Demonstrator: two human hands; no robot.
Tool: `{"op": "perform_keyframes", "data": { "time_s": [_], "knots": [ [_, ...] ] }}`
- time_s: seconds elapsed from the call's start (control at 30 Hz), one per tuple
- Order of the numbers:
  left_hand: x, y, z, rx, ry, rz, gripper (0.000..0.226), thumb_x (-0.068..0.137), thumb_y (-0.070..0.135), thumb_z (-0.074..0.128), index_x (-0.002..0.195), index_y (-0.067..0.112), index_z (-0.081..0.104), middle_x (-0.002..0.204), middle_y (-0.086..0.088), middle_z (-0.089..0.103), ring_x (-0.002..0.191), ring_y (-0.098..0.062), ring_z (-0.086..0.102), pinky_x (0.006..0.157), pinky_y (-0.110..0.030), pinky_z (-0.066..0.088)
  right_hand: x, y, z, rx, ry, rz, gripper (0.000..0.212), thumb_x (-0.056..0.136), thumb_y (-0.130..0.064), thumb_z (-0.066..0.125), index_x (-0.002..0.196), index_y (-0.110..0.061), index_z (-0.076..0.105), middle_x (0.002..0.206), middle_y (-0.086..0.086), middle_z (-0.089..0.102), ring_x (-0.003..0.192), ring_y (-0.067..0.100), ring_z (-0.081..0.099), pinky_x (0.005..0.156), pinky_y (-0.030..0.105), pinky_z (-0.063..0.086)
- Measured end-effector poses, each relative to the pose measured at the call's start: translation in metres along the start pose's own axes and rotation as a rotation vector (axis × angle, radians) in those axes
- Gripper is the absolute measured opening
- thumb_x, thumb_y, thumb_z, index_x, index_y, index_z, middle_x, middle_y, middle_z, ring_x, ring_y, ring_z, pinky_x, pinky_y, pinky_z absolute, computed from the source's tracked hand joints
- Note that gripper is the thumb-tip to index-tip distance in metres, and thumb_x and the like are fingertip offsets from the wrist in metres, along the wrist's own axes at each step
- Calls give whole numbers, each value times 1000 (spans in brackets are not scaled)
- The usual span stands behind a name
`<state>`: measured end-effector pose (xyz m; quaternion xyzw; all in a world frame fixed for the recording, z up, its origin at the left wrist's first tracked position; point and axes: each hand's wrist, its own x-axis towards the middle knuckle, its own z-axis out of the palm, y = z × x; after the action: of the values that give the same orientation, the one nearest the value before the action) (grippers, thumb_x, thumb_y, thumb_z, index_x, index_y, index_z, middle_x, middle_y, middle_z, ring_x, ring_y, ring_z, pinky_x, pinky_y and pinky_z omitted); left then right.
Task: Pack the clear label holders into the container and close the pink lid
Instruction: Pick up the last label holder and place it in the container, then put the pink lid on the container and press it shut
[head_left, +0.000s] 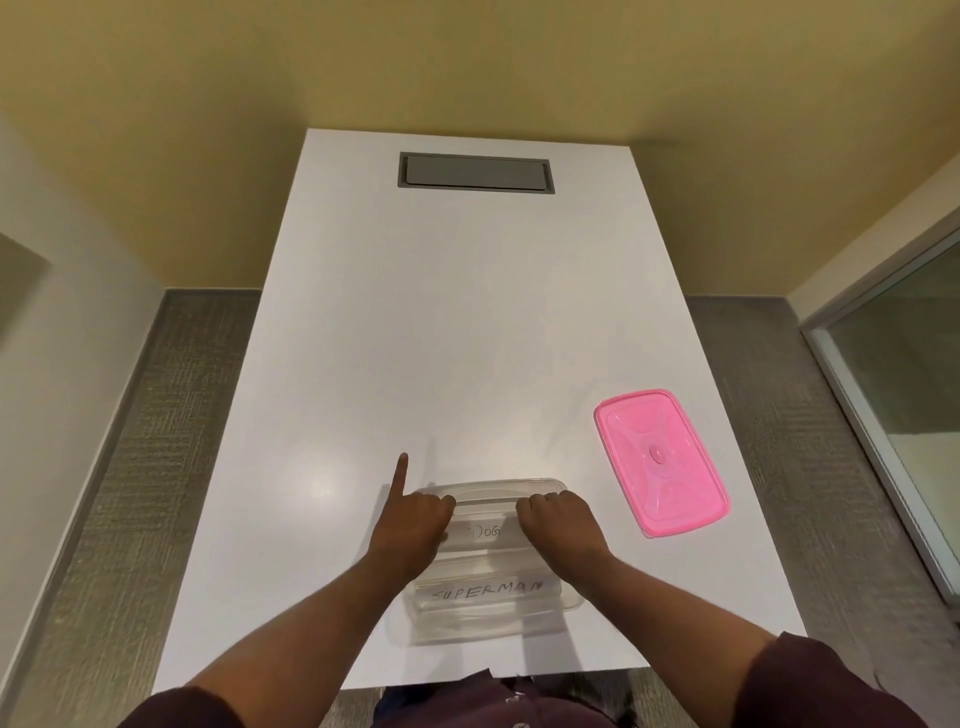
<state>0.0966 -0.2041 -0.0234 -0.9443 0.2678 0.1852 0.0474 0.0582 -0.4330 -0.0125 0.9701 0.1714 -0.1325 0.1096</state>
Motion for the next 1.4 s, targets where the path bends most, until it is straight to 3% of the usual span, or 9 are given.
{"op": "perform_keyframes", "data": {
  "time_s": [0.27,0.4,0.57,0.7,0.77,0.87,1.07,1.27,1.4],
  "knots": [
    [-6,4,-5,21,-20,11,28,95,19,53,123,17,53,105,-1,67,110,-26,62,120,-62,-15,-1,-3,2,-12,-54,9,42,26,3,80,56,-18,58,47,-1,54,40,20,54,42,25,26],
    [-11,2,-7,29,9,46,30,94,17,50,124,17,54,106,-1,65,112,-25,59,119,-64,-14,0,-1,5,93,-98,36,26,74,-9,78,94,-14,64,88,6,69,82,28,66,58,34,43],
    [-19,0,-8,13,142,168,23,92,21,47,108,20,63,98,2,68,109,-22,59,120,-64,9,-15,8,1,328,137,139,27,88,-44,70,106,-24,69,99,-6,72,97,20,67,67,36,56],
    [-11,8,-17,-47,267,257,12,86,25,56,91,23,67,88,6,70,98,-21,64,103,-43,45,-29,22,0,495,369,208,13,89,-39,72,94,-27,71,91,-13,70,91,13,65,59,31,54],
    [-1,18,-27,-132,302,249,14,89,25,54,92,22,67,90,5,71,97,-22,62,88,-38,48,-34,33,-2,529,429,246,9,90,-35,73,89,-26,70,87,-13,66,89,13,63,56,30,53],
    [17,38,-42,-307,325,180,22,94,29,50,101,21,69,96,5,72,100,-21,60,88,-38,46,-39,54,-2,577,479,352,10,90,-31,74,85,-24,68,84,-11,65,86,13,60,58,30,52],
    [58,86,-58,-667,330,53,18,95,27,57,106,19,69,103,5,73,100,-18,61,93,-35,45,-43,109,12,707,383,574,10,95,-32,66,101,-26,70,101,-8,68,95,16,64,74,35,55],
    [102,138,-74,-863,232,32,21,93,19,61,111,12,69,108,0,72,101,-18,64,92,-34,50,-53,165,45,846,96,702,39,93,-36,68,129,-22,62,136,2,58,122,22,58,99,38,48],
    [129,175,-79,-976,123,-143,22,91,19,63,109,7,68,107,-6,71,101,-24,66,89,-34,52,-54,195,62,843,-56,704,53,95,-41,63,142,-18,53,147,9,50,133,29,49,108,42,42]
  ]
}}
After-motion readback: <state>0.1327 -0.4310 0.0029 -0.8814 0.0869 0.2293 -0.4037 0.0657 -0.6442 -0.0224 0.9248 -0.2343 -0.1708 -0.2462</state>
